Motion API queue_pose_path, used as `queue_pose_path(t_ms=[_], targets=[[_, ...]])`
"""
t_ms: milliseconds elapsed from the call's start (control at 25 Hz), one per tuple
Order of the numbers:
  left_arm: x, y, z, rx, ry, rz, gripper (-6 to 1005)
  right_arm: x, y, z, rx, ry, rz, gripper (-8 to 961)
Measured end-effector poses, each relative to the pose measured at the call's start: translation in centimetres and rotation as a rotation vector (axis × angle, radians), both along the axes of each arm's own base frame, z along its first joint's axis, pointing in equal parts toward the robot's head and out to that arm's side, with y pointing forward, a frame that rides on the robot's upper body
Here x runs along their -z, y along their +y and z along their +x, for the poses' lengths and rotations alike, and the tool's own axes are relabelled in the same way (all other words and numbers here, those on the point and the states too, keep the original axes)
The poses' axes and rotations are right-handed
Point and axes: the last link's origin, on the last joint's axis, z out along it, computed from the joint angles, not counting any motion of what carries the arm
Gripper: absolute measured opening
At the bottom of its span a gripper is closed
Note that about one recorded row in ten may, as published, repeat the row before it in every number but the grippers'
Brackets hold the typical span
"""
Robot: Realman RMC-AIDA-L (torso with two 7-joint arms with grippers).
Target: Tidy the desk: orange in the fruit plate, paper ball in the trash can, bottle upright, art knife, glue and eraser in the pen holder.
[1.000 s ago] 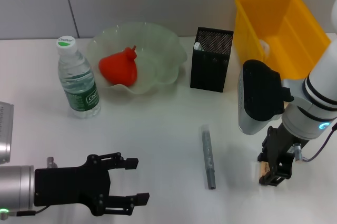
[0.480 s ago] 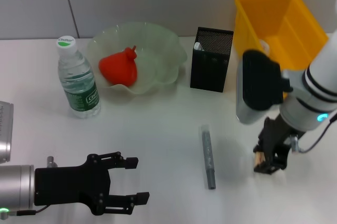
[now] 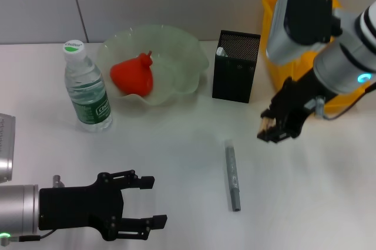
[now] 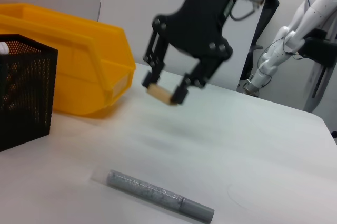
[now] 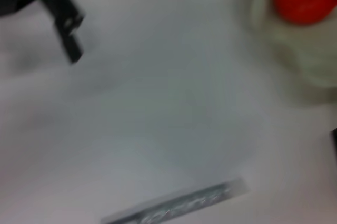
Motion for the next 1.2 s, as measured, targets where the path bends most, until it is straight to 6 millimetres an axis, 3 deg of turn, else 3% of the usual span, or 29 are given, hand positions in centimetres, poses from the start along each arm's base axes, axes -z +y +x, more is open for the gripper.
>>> queue_pose_path(t_ms=[640, 960, 1200], targets=[[-0.7, 0.2, 0.2, -0.013, -0.067, 0.076, 840, -3.8, 3.9, -1.5, 0.112, 0.271, 0.301, 424], [-0.8, 0.1, 0.1, -0.018, -0.114, 0.136, 841, -3.9, 5.6, -1.2, 0.178, 0.335, 0.428, 430], [-1.0, -0.3, -0.8, -0.047, -0.187, 0.286, 840, -3.3, 6.5, -0.7, 0.202, 0.355, 0.474, 434]])
